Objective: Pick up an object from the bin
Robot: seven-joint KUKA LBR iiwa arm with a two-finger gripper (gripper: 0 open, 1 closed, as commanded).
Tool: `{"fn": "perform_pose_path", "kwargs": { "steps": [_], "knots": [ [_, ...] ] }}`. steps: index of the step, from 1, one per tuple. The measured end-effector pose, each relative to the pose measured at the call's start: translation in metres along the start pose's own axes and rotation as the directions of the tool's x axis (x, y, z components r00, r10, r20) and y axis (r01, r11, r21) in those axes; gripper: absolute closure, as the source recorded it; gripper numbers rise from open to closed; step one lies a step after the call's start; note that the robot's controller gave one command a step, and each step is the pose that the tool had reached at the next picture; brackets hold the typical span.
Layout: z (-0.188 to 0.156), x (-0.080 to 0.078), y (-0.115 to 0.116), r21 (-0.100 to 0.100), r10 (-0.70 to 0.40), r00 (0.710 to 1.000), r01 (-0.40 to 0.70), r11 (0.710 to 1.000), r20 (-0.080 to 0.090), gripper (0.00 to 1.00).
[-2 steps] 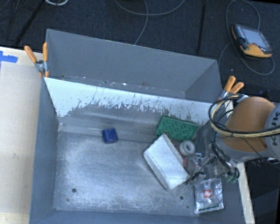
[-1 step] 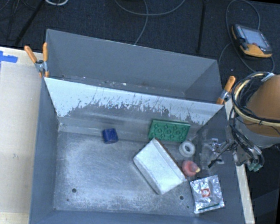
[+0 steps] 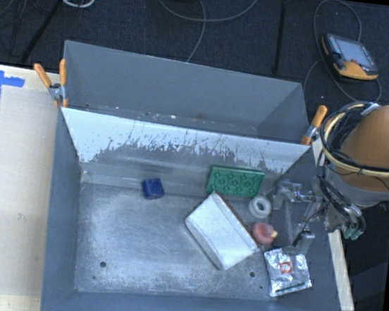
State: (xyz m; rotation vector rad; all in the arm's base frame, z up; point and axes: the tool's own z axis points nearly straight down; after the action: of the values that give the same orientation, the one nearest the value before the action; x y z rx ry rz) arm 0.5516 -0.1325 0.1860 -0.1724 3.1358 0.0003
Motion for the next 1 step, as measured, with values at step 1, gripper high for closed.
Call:
{"fn": "perform_pose_path", "kwargs": {
  "steps": [1],
  "knots": [
    [-0.0351,-0.0162,-0.0242,0.003,-0.046,0.999,0.046,0.999,0.005,0.0]
  ]
}}
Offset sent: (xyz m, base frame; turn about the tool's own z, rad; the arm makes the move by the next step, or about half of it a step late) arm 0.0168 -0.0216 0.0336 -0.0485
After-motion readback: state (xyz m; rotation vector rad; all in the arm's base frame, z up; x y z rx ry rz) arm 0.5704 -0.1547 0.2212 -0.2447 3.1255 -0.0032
